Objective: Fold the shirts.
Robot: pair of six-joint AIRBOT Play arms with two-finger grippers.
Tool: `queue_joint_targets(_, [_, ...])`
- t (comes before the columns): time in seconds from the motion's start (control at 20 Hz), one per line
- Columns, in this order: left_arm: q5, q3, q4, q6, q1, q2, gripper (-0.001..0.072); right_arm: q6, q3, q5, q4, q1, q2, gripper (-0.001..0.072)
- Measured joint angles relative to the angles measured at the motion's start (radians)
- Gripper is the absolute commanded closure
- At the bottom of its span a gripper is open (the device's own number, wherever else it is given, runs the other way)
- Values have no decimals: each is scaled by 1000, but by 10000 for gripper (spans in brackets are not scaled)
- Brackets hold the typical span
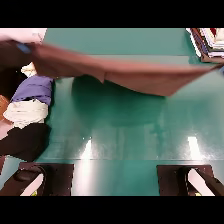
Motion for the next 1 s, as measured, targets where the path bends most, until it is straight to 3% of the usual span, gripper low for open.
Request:
queue_joint_targets(0.25, [-14,438,18,0,0,35,686,39,420,-3,-146,3,82,693])
queue_joint_targets(0.45, [-12,558,32,-1,0,38,685,89,628,55,-277,2,88,693])
queue_joint_targets(0.65, [-39,469,48,-3,0,28,684,135,666,164,-326,2,29,694])
queue_joint_targets(1.0, [-176,124,58,-5,-1,-187,683,158,442,306,-346,5,-185,693])
